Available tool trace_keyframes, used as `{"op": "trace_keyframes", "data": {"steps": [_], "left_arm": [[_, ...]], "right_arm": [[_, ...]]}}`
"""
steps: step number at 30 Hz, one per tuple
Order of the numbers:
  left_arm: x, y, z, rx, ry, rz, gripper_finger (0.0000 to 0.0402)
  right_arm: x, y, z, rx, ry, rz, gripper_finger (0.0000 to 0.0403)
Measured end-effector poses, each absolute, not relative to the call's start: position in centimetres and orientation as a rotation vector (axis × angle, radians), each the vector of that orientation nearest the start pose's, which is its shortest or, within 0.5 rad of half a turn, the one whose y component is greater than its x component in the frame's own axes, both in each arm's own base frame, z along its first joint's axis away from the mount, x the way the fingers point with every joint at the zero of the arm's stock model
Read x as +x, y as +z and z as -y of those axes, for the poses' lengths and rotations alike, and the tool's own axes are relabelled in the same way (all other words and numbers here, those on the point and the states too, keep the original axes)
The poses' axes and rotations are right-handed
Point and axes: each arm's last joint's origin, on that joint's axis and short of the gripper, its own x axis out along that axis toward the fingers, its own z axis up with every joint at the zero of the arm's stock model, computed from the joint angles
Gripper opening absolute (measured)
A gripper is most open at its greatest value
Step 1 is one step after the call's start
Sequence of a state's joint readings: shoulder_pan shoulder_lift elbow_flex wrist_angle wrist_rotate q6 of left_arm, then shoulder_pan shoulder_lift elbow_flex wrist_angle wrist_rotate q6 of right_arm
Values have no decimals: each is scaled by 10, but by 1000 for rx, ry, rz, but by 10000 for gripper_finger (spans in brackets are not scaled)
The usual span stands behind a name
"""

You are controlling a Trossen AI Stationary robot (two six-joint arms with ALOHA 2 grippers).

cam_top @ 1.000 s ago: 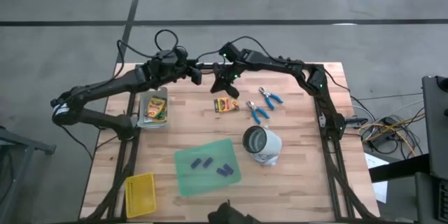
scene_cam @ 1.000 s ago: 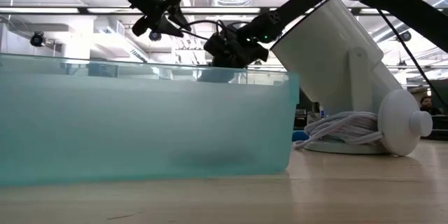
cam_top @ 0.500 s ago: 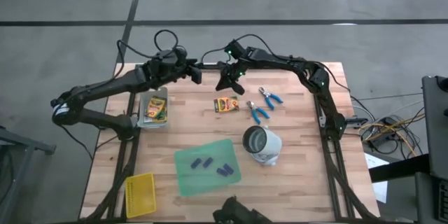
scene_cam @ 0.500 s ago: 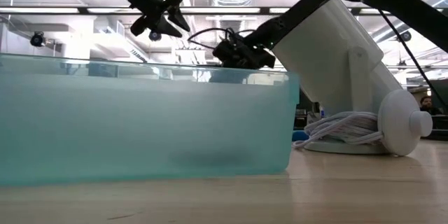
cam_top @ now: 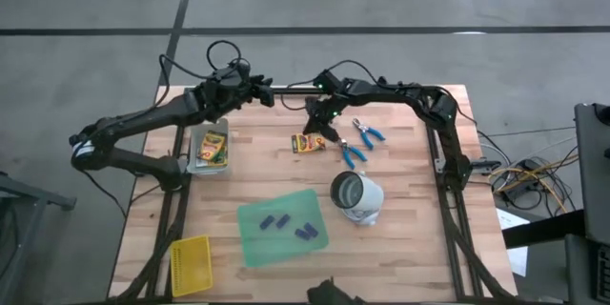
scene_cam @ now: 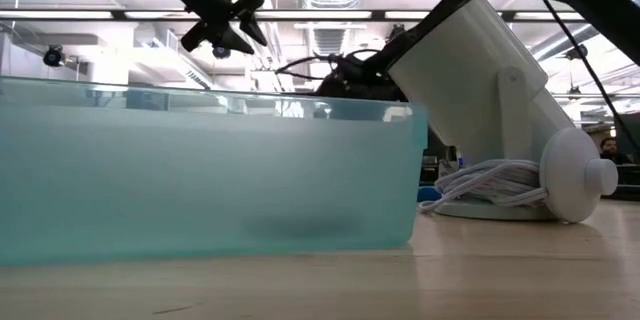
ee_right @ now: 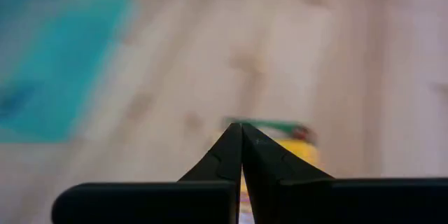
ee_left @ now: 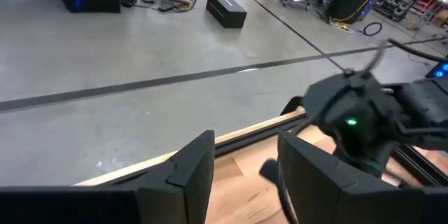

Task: Pick & Place School Supplies
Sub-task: Put the yellow crayon box into the gray bin

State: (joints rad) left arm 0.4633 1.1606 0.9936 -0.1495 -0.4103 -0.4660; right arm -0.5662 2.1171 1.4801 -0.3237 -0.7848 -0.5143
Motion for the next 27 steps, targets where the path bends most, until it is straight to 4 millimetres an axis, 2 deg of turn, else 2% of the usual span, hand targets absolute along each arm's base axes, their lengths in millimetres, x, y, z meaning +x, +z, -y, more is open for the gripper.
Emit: {"op": "trace_keyframes", "data": {"steps": [2, 6, 8, 13, 19, 24, 27], "left_arm": [[224, 335, -125, -439, 926, -120, 163], [224, 334, -125, -421, 924, -131, 163], [224, 334, -125, -421, 925, -131, 163], [224, 334, -125, -421, 924, -136, 163], [224, 333, -125, -422, 921, -140, 163], [224, 333, -125, -424, 924, -138, 163], [223, 334, -126, -424, 933, -132, 163]], "right_arm": [[382, 159, 218, 69, 304, -695, 8], [382, 171, 215, 81, 462, -549, 8], [383, 180, 213, 61, 487, -503, 8], [382, 190, 217, 15, 417, -497, 8], [378, 212, 215, -30, 363, -346, 8], [359, 215, 208, -61, 276, -212, 8], [347, 199, 202, -113, 188, -259, 8]]}}
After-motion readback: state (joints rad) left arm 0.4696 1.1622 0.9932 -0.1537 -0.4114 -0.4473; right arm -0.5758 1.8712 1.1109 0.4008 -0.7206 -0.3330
